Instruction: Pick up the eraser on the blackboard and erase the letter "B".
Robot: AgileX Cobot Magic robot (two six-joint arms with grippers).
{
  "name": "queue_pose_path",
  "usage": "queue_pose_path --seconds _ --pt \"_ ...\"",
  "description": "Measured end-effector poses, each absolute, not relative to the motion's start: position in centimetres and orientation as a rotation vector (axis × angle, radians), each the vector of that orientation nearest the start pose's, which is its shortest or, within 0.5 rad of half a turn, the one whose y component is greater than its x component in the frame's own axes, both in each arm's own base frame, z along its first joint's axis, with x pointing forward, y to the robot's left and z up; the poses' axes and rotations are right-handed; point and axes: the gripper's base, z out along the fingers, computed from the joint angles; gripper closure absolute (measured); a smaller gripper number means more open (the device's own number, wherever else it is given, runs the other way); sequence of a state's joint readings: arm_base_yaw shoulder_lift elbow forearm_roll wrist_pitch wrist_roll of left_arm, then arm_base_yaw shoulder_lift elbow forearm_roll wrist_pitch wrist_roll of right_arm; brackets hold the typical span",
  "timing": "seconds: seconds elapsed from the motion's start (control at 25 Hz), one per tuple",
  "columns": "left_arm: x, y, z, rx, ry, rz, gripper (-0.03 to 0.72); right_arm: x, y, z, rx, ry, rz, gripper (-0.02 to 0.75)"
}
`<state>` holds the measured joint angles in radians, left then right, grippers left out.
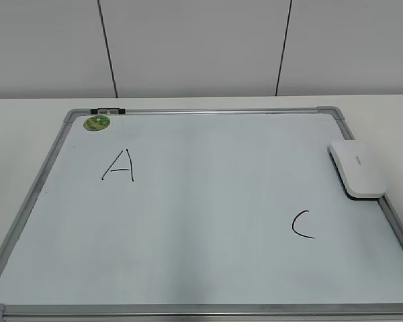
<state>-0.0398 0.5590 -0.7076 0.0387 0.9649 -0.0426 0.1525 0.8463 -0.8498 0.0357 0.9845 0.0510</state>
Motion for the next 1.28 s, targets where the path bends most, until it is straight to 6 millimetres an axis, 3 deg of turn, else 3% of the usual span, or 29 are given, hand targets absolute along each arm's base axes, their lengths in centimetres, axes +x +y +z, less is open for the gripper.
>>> queue_pose_path --seconds 0.28,0.56,0.8,1.0,1.28 --pt "3.8 0.1 30.9 0.039 2.265 0.001 0.128 7.7 1.6 32.2 -0.116 2.421 0.157 0.146" --pt "0.3 0.7 29.9 0.029 2.194 0.036 0.133 2.7 0.5 29.9 -0.120 2.360 0.117 0.146" --pt "-1.4 1.3 29.8 0.014 2.104 0.099 0.142 1.4 -0.2 28.1 -0.116 2.319 0.047 0.146" --pt "-0.7 1.3 28.3 0.020 2.154 0.106 0.143 1.8 -0.2 27.0 -0.119 2.333 0.030 0.146" --pt "-0.1 1.0 27.9 0.028 2.127 0.083 0.146 2.0 -0.4 26.9 -0.121 2.326 -0.012 0.146"
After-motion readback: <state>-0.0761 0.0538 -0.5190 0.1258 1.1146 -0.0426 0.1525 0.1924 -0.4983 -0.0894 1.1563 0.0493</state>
